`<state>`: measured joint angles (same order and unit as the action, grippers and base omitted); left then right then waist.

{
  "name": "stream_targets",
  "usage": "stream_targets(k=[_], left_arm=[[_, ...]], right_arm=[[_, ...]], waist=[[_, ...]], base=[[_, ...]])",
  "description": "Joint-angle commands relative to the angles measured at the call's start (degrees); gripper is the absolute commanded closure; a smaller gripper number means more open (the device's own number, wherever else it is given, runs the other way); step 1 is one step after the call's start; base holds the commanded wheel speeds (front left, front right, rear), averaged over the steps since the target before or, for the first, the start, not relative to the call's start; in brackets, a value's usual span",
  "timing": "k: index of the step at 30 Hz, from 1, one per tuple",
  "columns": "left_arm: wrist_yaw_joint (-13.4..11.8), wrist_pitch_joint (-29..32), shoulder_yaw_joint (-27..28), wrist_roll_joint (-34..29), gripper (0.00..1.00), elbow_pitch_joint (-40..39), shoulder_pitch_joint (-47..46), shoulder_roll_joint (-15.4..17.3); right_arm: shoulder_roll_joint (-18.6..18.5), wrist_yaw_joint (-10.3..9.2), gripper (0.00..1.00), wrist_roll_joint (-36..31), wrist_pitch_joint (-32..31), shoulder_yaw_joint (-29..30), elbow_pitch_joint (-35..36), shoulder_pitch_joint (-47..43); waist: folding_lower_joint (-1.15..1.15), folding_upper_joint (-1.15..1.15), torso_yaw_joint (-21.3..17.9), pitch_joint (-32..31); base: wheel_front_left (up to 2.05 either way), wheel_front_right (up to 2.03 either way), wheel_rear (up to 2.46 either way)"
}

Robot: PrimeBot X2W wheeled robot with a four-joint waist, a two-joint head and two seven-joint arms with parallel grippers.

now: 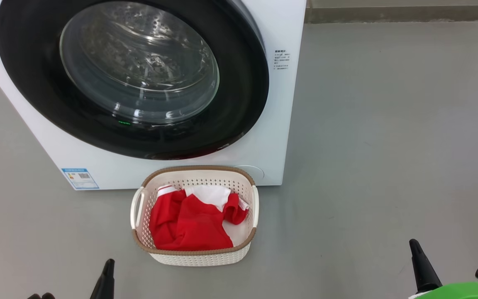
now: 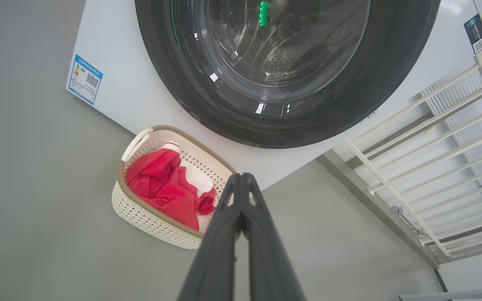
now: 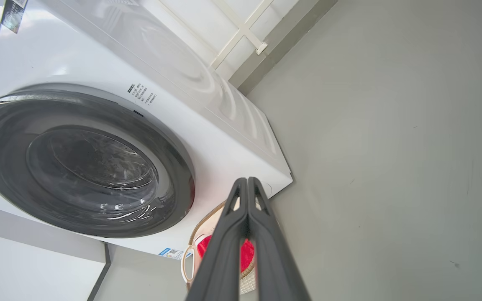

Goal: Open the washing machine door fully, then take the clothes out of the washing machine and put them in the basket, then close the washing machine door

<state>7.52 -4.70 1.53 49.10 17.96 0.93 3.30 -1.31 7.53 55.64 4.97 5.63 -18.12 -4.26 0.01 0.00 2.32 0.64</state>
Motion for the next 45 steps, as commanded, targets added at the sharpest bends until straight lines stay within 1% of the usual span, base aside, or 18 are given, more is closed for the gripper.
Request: stream_targets(k=[1, 30, 45], left_arm=[[0.0, 0.3, 1.3, 1.9, 1.0, -1.7, -2.5, 0.5], [0.0, 4.9, 2.9, 19.3, 1.0, -2.7, -4.4, 0.1], [0.0, 7.6, 3.8, 29.3, 1.0, -3.2, -5.6, -0.1]], right_arm=[[-0.9, -0.01, 1.0, 1.6, -0.4, -0.1, 1.7, 2.7], [-1.2, -0.03, 1.0, 16.3, -5.1, 0.3, 2.7, 6.0], [-1.4, -0.03, 1.0, 24.8, -7.8, 0.6, 3.3, 7.9]], waist=[[-0.01, 0.0, 0.0, 0.0], [-0.01, 0.0, -1.0, -0.2], [-0.01, 0.0, -1.6, -0.3]], base=[[0.0, 0.0, 0.0], [0.0, 0.0, 0.0], [0.0, 0.0, 0.0]])
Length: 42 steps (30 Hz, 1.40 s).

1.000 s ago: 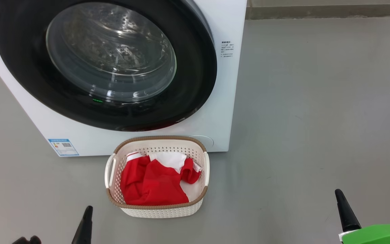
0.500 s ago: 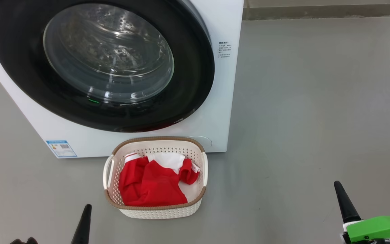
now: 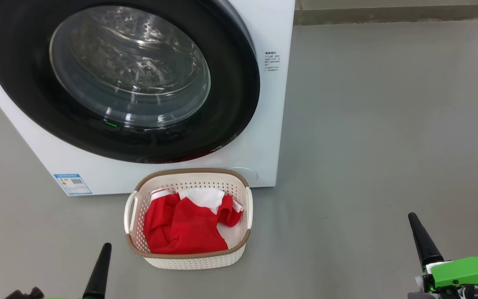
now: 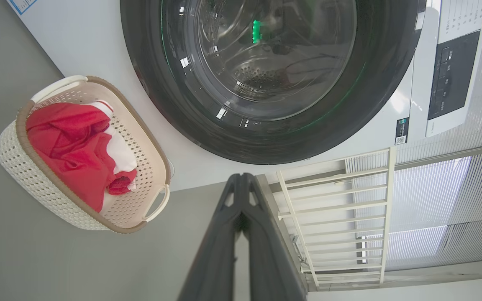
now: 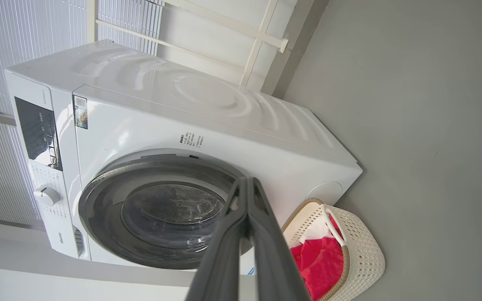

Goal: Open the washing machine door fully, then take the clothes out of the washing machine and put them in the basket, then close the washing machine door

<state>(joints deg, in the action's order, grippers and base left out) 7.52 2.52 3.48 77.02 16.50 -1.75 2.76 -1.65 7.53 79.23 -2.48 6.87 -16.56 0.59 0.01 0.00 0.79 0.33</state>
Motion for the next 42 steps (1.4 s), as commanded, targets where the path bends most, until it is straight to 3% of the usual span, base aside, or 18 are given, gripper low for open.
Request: stream_targets(k=[1, 23, 42], left_arm=[[0.0, 0.5, 1.9, 2.0, 1.0, -1.8, -3.0, 0.4], [0.0, 4.0, 3.1, 15.0, 1.0, -2.5, -4.4, 0.1], [0.0, 4.0, 3.1, 15.1, 1.0, -2.5, -4.4, 0.1]], right_arm=[[-1.0, -0.03, 1.0, 1.7, -0.5, -0.6, 1.8, 3.1], [-1.2, -0.04, 1.0, 12.8, -4.0, -0.3, 2.5, 5.6], [-1.2, -0.04, 1.0, 12.9, -4.1, -0.3, 2.5, 5.6]], waist=[[0.0, 0.0, -0.1, 0.0], [0.0, 0.0, -0.8, -0.2], [0.0, 0.0, -0.8, -0.2]], base=[[0.0, 0.0, 0.0], [0.0, 0.0, 0.0], [0.0, 0.0, 0.0]])
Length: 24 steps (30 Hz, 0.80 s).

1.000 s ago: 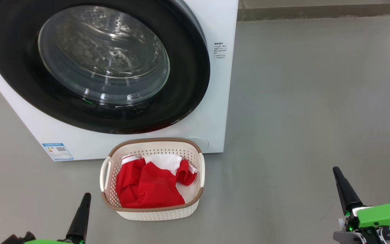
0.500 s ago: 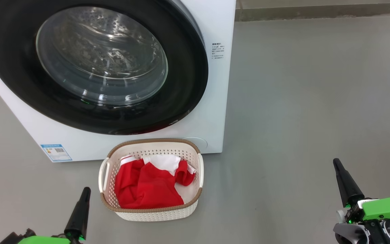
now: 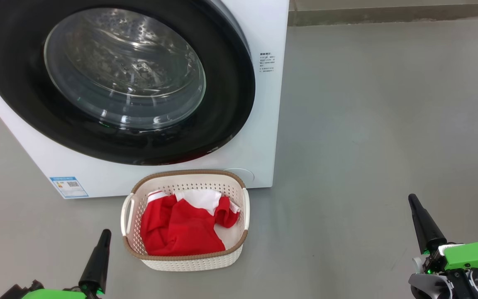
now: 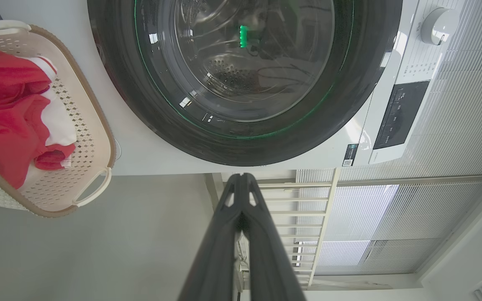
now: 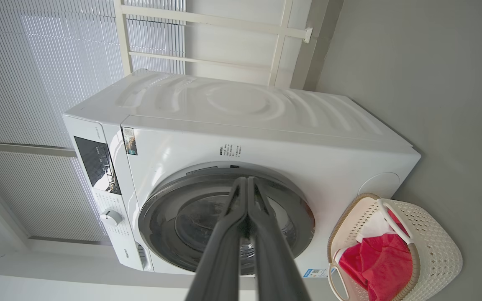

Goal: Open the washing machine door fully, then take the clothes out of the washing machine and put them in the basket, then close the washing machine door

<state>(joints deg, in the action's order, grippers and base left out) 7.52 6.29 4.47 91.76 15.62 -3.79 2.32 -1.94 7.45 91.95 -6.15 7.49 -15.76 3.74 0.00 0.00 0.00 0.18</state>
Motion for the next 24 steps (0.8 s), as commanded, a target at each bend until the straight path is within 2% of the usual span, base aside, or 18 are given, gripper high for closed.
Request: stream_targets(k=[1, 24], left_arm=[[0.0, 0.2, 2.1, 0.4, 1.0, -1.6, -2.4, 0.6], [0.0, 0.2, 2.1, 0.4, 1.0, -1.6, -2.4, 0.6]], right_arm=[[-0.9, 0.03, 1.0, 0.2, -0.4, -0.9, 1.7, 2.4], [-0.9, 0.03, 1.0, 0.2, -0.4, -0.9, 1.7, 2.4]], waist=[[0.0, 0.0, 0.0, 0.0], [0.0, 0.0, 0.0, 0.0]], base=[[0.0, 0.0, 0.0], [0.0, 0.0, 0.0]])
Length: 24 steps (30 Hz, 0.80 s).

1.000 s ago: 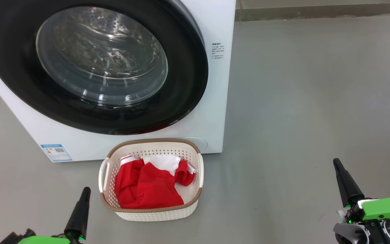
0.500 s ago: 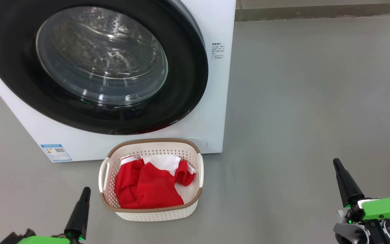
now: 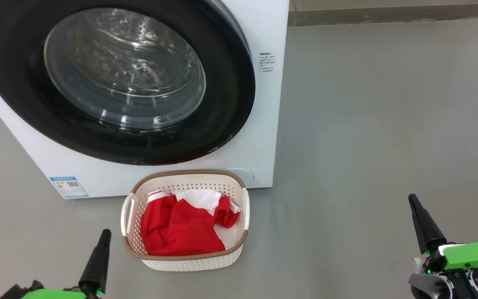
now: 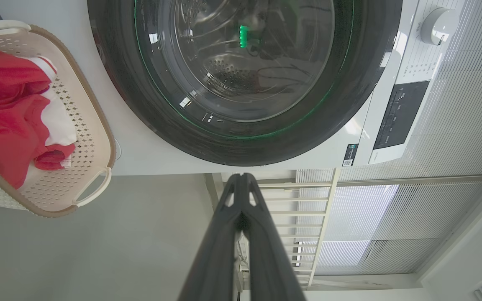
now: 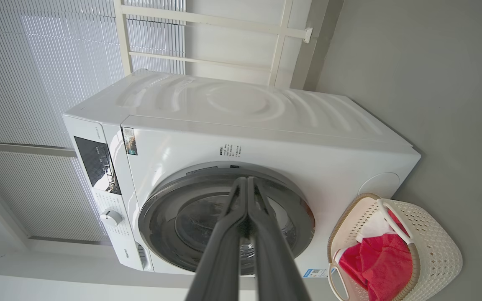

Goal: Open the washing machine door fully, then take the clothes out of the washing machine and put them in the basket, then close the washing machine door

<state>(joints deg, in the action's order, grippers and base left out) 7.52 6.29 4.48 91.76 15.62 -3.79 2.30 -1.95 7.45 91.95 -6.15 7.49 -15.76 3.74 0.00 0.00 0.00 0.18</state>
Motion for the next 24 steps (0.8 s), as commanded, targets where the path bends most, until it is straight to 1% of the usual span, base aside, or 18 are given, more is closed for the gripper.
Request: stream_targets(k=[1, 24], left_arm=[[0.0, 0.2, 2.1, 0.4, 1.0, -1.6, -2.4, 0.6], [0.0, 0.2, 2.0, 0.4, 1.0, -1.6, -2.4, 0.6]], right_arm=[[-0.9, 0.03, 1.0, 0.2, -0.4, -0.9, 1.7, 2.4], [-0.9, 0.03, 1.0, 0.2, -0.4, -0.9, 1.7, 2.4]], waist=[[0.0, 0.0, 0.0, 0.0], [0.0, 0.0, 0.0, 0.0]], base=[[0.0, 0.0, 0.0], [0.0, 0.0, 0.0]])
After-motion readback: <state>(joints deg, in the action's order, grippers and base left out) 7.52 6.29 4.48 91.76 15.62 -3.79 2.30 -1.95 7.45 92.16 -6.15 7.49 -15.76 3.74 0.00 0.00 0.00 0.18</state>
